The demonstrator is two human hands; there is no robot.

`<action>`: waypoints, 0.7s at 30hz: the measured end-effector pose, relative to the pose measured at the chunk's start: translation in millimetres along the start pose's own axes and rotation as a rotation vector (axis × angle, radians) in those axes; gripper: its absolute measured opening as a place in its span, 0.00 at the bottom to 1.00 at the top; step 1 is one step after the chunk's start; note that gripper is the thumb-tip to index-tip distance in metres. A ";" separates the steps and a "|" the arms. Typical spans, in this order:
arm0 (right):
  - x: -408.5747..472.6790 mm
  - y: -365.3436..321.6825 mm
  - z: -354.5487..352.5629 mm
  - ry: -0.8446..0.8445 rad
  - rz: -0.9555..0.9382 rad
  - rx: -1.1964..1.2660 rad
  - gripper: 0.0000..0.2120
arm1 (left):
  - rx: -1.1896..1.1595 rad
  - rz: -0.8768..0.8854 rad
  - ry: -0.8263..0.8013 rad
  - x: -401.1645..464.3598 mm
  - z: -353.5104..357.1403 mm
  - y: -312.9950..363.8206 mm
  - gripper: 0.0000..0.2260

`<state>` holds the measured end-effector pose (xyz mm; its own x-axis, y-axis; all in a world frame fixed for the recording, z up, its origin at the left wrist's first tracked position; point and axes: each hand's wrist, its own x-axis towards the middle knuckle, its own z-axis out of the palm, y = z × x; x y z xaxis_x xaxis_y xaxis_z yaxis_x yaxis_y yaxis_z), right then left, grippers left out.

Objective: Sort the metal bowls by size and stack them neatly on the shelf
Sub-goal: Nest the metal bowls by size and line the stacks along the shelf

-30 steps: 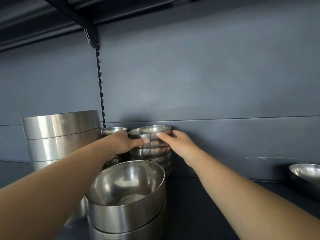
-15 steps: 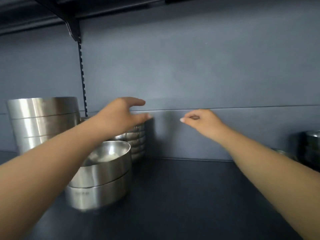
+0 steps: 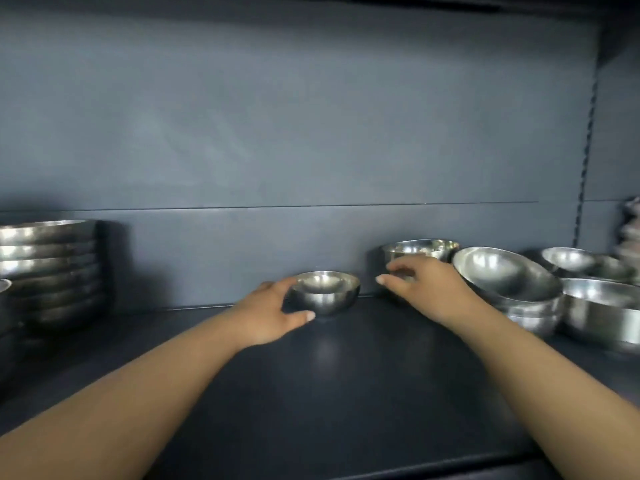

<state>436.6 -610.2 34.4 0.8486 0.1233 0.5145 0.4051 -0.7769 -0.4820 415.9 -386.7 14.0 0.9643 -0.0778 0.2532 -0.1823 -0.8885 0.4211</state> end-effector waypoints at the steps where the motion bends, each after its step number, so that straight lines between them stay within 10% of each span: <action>1: -4.1 10.1 -0.8 -0.012 0.034 0.013 0.19 | -0.066 -0.051 0.019 10.0 10.5 2.5 0.29; 9: -8.6 51.5 14.7 -0.143 0.267 0.217 0.30 | -0.223 -0.161 0.132 53.7 52.5 5.6 0.24; 21: -34.6 54.7 -31.0 0.426 0.087 0.394 0.11 | -0.405 0.163 -0.037 19.7 52.2 47.6 0.12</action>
<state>418.8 -676.2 12.2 0.7057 -0.2536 0.6616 0.5050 -0.4750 -0.7207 436.2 -454.2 -6.5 0.9215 -0.2249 0.3165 -0.3862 -0.6151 0.6874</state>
